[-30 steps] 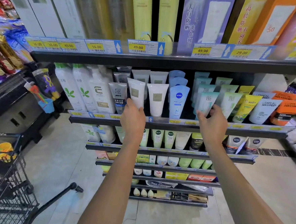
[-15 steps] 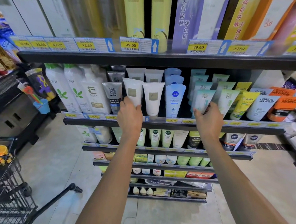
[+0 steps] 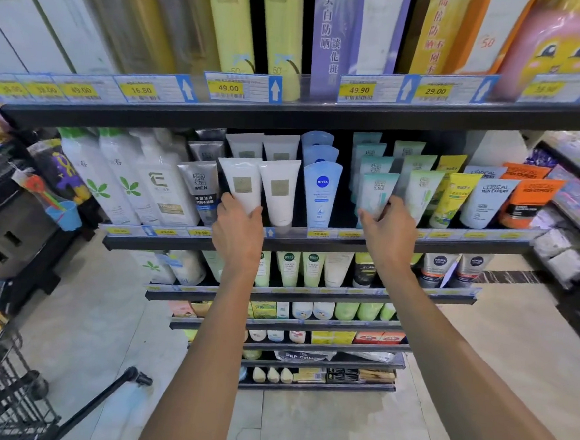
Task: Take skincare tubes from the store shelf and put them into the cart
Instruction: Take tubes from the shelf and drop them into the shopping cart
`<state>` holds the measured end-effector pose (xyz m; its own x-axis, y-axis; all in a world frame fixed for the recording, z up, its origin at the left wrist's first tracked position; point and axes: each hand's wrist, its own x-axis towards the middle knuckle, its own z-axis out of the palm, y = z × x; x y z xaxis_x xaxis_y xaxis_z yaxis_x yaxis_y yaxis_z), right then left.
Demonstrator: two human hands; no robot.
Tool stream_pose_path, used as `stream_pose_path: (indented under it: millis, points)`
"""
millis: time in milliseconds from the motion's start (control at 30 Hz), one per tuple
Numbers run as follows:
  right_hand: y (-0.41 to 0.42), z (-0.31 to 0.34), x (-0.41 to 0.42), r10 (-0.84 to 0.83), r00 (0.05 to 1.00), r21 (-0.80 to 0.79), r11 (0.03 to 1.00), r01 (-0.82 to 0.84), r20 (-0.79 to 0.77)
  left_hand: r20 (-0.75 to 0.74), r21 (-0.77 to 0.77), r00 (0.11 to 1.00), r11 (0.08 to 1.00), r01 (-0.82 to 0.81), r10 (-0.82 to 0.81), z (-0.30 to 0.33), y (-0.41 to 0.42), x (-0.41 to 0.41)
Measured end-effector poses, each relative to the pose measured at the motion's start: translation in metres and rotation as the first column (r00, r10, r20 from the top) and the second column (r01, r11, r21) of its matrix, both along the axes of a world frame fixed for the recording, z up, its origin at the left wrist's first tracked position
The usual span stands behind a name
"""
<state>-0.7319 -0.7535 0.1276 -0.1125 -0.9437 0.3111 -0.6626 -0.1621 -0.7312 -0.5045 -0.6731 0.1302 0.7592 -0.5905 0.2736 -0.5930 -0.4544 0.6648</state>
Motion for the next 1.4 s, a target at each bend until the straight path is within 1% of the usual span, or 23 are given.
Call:
stream_pose_path:
  millis: [400,633,800,933,1067,1233,1400]
  points:
    - [0.002,0.001,-0.005,0.028,1.000,0.001,1.000,-0.028,-0.011,0.018,0.015,1.000,1.000,-0.011,0.010,-0.001,0.003,-0.005]
    - [0.002,-0.002,-0.013,0.096,0.995,0.004,0.995,-0.096,-0.036,0.021,0.017,1.000,1.000,0.003,-0.003,-0.002,0.004,-0.005]
    - [0.013,-0.004,-0.026,0.139,0.984,-0.011,0.990,-0.141,-0.110,0.015,-0.006,0.999,0.999,0.046,-0.046,-0.009,0.009,-0.004]
    - [0.027,-0.007,-0.038,0.169,0.961,-0.009,0.985,-0.175,-0.217,0.059,-0.006,0.994,0.996,0.089,-0.089,-0.015,0.021,-0.005]
    - [0.040,-0.015,-0.047,0.219,0.921,-0.021,0.971,-0.238,-0.322,0.154,0.019,0.976,0.988,0.151,-0.152,-0.023,0.037,-0.012]
    - [0.051,-0.025,-0.056,0.256,0.889,-0.057,0.953,-0.299,-0.380,0.258,0.149,0.940,0.971,0.189,-0.223,-0.034,0.053,-0.026]
    - [0.053,-0.034,-0.062,0.301,0.835,-0.072,0.925,-0.373,-0.461,0.346,0.220,0.884,0.943,0.249,-0.314,-0.036,0.058,-0.036]
